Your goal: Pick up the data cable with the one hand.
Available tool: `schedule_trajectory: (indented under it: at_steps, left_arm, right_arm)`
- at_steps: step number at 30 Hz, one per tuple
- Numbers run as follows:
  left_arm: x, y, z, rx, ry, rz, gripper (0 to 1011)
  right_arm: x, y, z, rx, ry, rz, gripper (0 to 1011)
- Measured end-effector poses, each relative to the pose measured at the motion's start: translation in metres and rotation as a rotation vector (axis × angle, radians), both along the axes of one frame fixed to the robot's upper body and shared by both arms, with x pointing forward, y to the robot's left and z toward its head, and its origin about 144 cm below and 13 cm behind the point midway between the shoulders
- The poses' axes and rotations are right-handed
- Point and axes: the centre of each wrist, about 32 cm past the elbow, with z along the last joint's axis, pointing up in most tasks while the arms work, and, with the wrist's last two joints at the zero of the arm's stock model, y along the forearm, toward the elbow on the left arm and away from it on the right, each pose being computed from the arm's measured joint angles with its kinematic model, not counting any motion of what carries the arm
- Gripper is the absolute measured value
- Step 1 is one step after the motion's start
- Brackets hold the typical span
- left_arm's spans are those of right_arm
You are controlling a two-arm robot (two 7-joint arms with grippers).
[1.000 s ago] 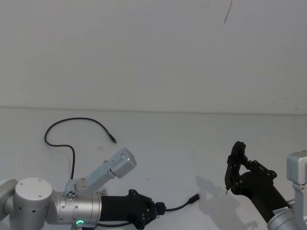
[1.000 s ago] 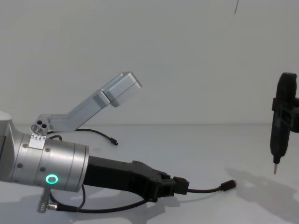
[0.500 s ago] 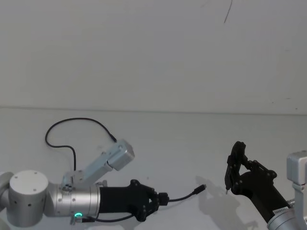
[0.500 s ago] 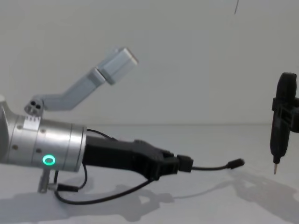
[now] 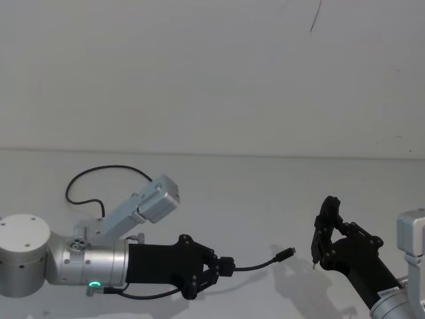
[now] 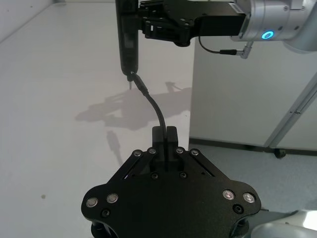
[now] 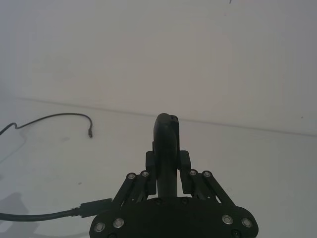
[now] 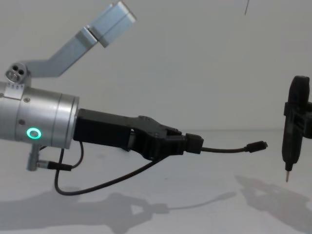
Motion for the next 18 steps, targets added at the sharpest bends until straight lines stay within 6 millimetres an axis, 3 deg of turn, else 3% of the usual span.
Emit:
schedule_trajectory:
  at_steps: [18]
  left_arm:
    - [-0.013,0.016,0.014,0.072,-0.012,0.049,39]
  right_arm:
    - [0.000,0.000,0.000,0.000,0.000,0.000,269]
